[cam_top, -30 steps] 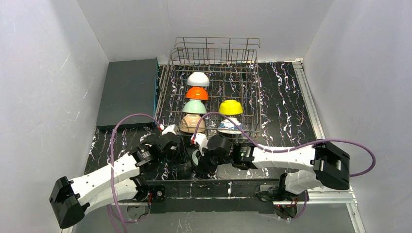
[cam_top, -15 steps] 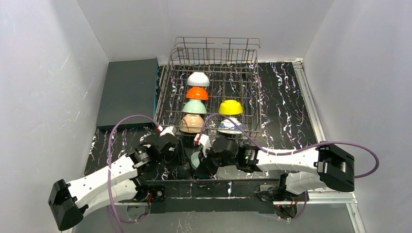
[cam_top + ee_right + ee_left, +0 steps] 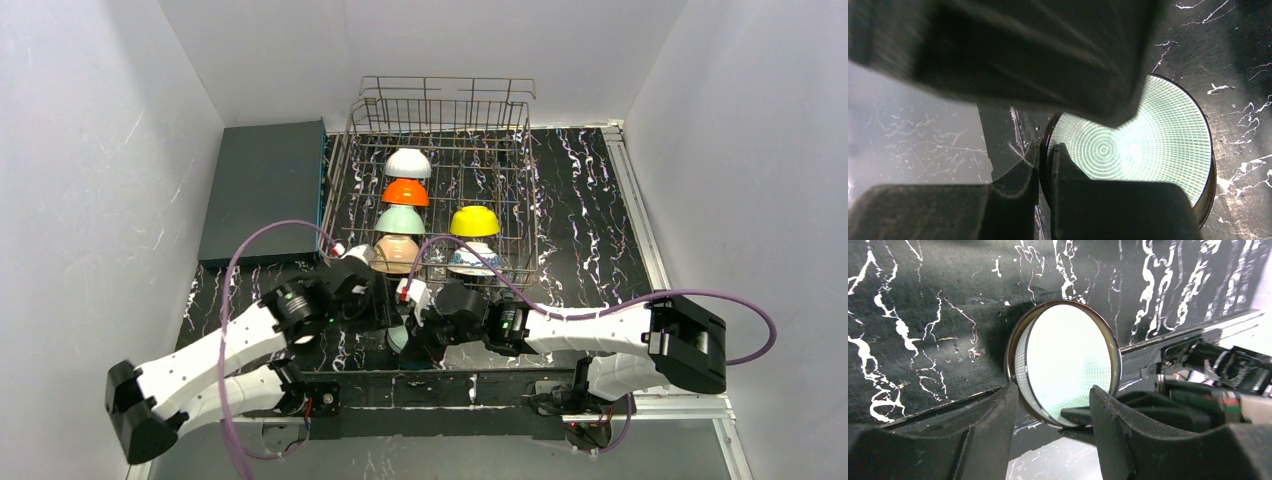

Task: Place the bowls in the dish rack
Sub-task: Pick up the bowl from the center of the board.

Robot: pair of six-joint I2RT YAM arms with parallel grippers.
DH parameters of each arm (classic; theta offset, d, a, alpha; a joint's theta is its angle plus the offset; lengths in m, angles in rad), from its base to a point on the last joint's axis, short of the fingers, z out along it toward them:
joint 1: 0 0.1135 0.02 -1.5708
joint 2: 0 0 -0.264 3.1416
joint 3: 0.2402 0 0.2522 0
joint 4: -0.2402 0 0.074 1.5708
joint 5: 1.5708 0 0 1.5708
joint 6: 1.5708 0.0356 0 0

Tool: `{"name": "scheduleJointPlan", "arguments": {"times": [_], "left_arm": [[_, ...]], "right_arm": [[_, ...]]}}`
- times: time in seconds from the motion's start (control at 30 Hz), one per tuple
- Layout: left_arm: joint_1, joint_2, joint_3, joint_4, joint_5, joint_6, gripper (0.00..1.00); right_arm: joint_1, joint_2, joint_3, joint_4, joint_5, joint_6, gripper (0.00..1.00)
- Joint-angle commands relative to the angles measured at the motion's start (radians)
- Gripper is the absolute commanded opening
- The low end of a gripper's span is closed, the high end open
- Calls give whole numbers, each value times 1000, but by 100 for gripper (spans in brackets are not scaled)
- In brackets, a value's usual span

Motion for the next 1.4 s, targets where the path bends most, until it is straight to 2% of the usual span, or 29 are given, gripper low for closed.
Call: {"name": "scheduleJointPlan", "arguments": {"times": [0.0,0.23,0.57,0.6,0.63,0.67,0.77,0.87,0.93,1.23,1.37], "left_arm": [[-8,168,65,-89,77,58,52],[-13,190,52,-65,75,56,45],[-13,195,36,-43,75,72,1],[-12,186,37,-44,65,73,0],[-13,176,37,-46,58,73,0],[-13,164,39,-46,47,74,0],[-12,130,60,-60,-12,91,0],[-12,95,77,-75,-52,114,0],[-13,65,73,-74,-80,115,0],[-13,-93,57,-76,-155,149,0],[-12,-185,53,-60,-193,187,0]], "right_arm": [[16,12,9,40,-58,23,1],[16,-9,4,27,-34,21,1],[16,-19,13,18,-12,23,2],[15,-24,14,11,-2,25,4],[16,-30,14,8,6,27,8],[16,-38,13,5,16,29,16],[16,-73,18,-18,65,47,47],[16,-123,18,-34,122,63,64],[16,-149,16,-38,160,75,71],[13,-268,80,-142,323,98,89],[-31,-293,132,-215,325,105,93]]}}
